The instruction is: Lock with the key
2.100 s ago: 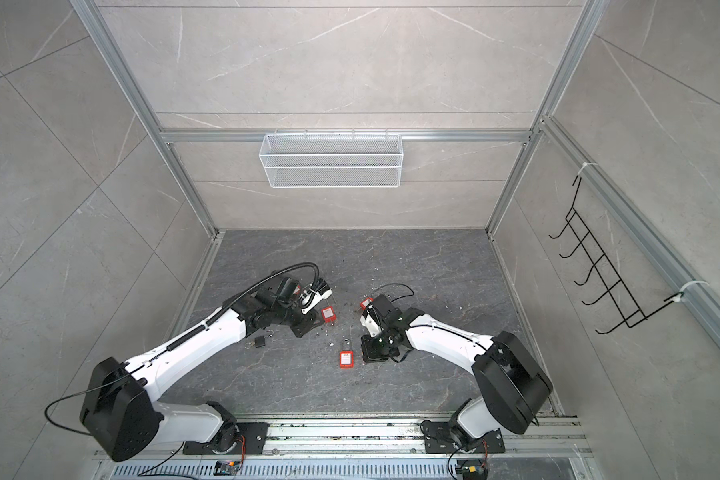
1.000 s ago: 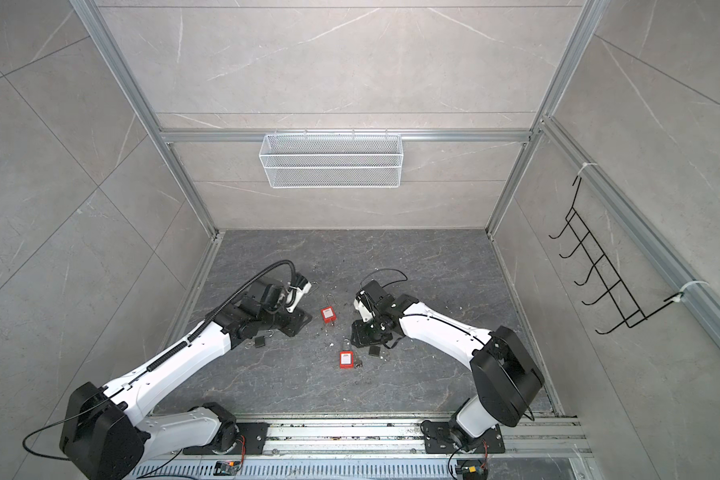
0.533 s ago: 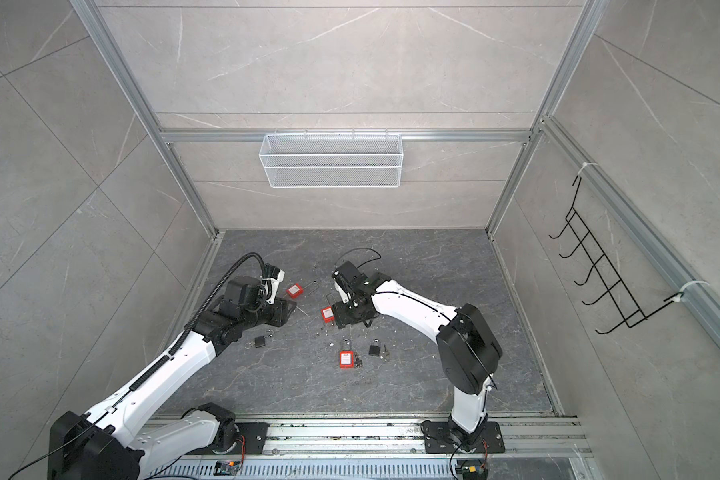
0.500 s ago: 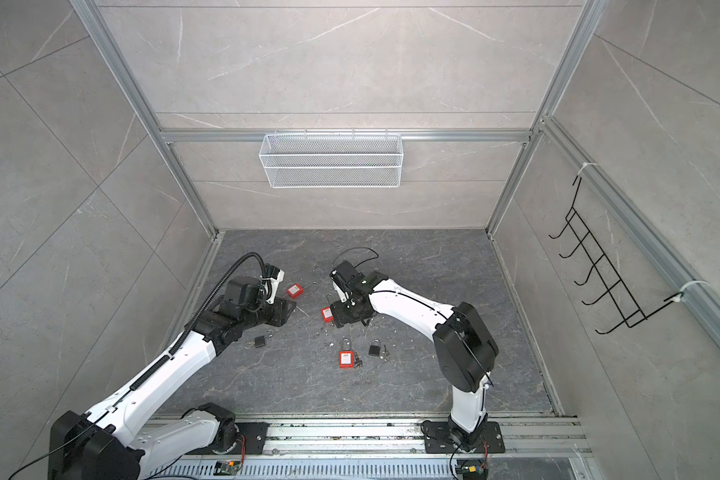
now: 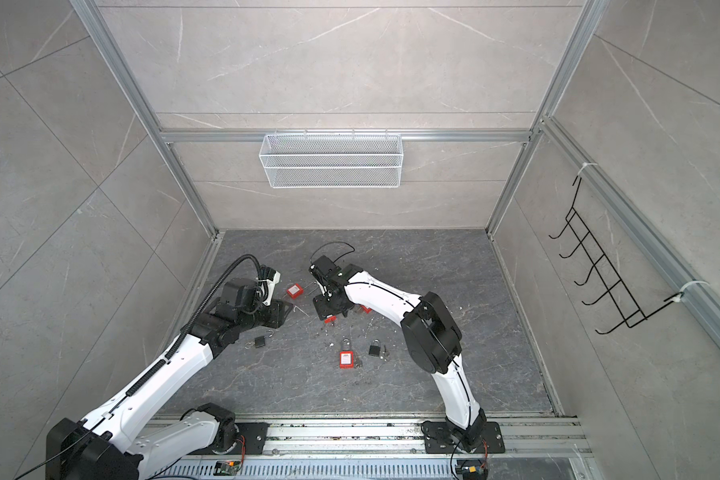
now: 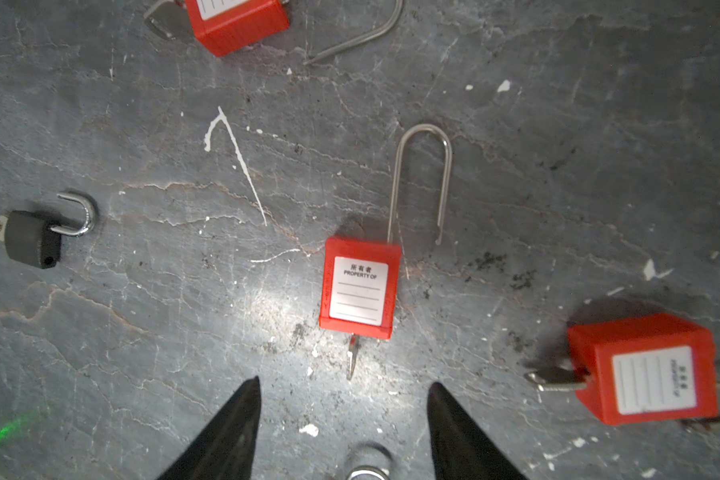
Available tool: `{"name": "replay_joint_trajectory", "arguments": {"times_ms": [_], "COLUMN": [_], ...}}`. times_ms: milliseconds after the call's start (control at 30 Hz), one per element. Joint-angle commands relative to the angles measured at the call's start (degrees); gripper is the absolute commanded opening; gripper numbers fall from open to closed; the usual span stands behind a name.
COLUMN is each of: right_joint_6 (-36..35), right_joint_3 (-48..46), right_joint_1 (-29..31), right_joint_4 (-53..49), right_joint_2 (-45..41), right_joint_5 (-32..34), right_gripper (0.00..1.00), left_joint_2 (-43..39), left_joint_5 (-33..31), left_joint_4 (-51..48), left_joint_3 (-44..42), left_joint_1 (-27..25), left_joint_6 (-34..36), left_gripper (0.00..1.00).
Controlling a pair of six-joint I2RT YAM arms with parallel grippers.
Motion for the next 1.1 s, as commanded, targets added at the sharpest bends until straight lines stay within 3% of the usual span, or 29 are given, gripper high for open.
{"name": "replay_joint_trajectory", "arguments": {"times_ms": [0,467,933,1067], "right_joint_6": [-0.5,4.1,4.5,4.1], "right_joint_3": [3.8,19.9,19.3,18.4], "right_joint_1": [0.4,0.6,0.7,0.8], "right_joint_4": [-3.4,-13.1,-13.5,-13.1], "right_joint_2": [3.5,16.8,18.4,18.2], "right_joint_5": [1.7,3.8,2.5,1.7], "right_gripper": [0.65,0.62,0.55,0.46], "left_joint_2": [-0.5,1.2,1.5,1.8], "left_joint_5": [0.2,2.3,3.0,3.7], "left_joint_4": [-0.1,-1.4,-1.3,-1.1], "left_joint_3": [-0.2,0.1,-0.5,-0.5], "left_joint_1": [0.4,0.4,0.3,0.3], "left_joint_6": [-1.0,-0.6,-0.8,-0.9], "left_gripper": [0.47,0.47,0.47,0.46]}}
